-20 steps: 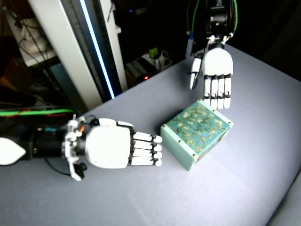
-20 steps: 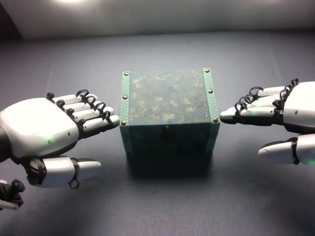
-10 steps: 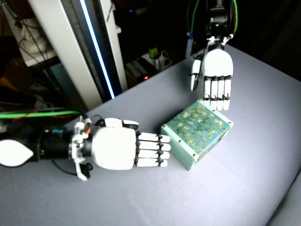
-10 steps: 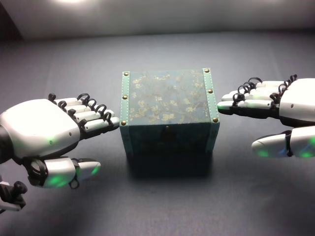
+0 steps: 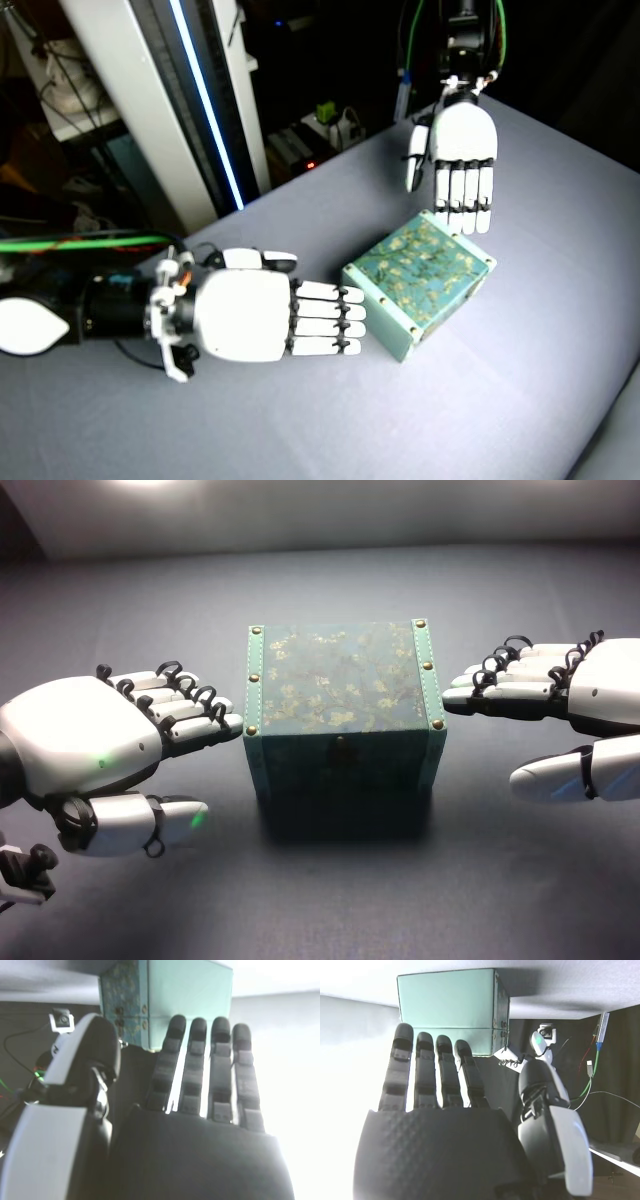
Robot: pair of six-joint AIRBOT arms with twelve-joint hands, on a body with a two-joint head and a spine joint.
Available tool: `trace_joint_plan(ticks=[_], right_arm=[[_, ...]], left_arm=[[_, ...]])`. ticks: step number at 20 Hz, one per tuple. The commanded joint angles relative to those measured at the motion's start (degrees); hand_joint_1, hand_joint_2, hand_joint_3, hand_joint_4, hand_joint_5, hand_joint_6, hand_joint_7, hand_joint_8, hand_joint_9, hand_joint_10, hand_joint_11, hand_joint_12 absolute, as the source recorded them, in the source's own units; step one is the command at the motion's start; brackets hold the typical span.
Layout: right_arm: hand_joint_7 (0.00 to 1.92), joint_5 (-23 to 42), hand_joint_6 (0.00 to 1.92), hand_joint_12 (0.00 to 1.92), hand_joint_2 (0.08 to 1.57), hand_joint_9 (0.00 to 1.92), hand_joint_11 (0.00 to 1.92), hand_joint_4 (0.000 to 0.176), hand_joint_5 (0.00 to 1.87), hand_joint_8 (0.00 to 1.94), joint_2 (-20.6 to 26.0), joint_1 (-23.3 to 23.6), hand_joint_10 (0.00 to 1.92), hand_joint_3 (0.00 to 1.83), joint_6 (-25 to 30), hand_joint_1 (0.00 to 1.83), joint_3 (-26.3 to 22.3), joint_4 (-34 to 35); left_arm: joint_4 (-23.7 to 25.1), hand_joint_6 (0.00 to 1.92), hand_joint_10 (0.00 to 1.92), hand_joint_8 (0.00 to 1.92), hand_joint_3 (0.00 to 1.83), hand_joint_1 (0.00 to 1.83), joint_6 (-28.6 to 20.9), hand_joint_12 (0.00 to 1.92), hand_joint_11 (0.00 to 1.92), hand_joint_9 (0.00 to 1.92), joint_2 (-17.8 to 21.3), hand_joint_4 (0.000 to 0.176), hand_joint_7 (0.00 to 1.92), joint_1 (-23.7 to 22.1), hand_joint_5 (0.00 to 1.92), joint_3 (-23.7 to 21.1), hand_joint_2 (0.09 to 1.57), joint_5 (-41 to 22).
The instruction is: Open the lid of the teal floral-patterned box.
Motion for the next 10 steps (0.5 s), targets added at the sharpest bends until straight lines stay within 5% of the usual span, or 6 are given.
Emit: trace_joint_plan(ticks=[1,10], right_arm=[[0.11,6.45,0.01,0.31,1.33,0.13,0.06,0.0,0.11,0.01,0.02,0.78,0.01,0.0,0.78,0.0,0.09,2.43],[0.13,4.93,0.01,0.32,1.32,0.13,0.04,0.0,0.14,0.0,0.08,-0.2,0.0,0.0,3.58,0.0,0.08,-0.76]], left_arm=[[-0.58,0.0,0.0,0.0,0.0,0.0,-0.21,0.07,0.11,0.18,-0.01,0.0,0.15,-0.83,0.13,0.16,1.41,-7.21],[-0.61,0.0,0.0,0.0,0.0,0.0,-0.21,0.07,0.12,0.15,-0.14,0.0,0.12,-1.31,0.11,0.3,1.43,-6.77]])
